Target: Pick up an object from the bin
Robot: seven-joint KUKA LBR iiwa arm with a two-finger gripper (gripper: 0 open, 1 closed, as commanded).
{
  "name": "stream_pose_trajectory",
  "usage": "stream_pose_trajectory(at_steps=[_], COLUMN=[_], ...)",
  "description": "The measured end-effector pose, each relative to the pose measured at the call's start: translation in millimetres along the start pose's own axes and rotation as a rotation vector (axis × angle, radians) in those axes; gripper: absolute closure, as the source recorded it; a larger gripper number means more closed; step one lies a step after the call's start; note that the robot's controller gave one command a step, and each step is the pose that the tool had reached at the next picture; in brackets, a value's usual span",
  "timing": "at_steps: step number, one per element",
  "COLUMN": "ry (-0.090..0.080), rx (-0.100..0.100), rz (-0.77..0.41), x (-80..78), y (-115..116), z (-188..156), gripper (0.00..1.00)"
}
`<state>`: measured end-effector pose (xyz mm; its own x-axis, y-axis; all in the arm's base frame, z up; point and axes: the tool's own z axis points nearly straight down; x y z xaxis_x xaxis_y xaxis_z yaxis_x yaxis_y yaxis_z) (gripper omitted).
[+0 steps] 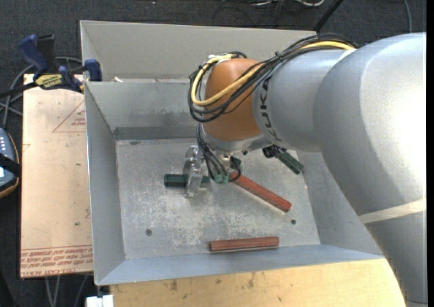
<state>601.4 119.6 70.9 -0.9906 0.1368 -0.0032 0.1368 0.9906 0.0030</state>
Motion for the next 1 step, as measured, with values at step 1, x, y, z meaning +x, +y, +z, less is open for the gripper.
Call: stream_pose_trajectory(at_steps=[1], ry=[-0.009], rx=[-0.002], rz=[0.012], x=[-15.8], y=[-8.8], z=[-147.2], gripper=[1.0])
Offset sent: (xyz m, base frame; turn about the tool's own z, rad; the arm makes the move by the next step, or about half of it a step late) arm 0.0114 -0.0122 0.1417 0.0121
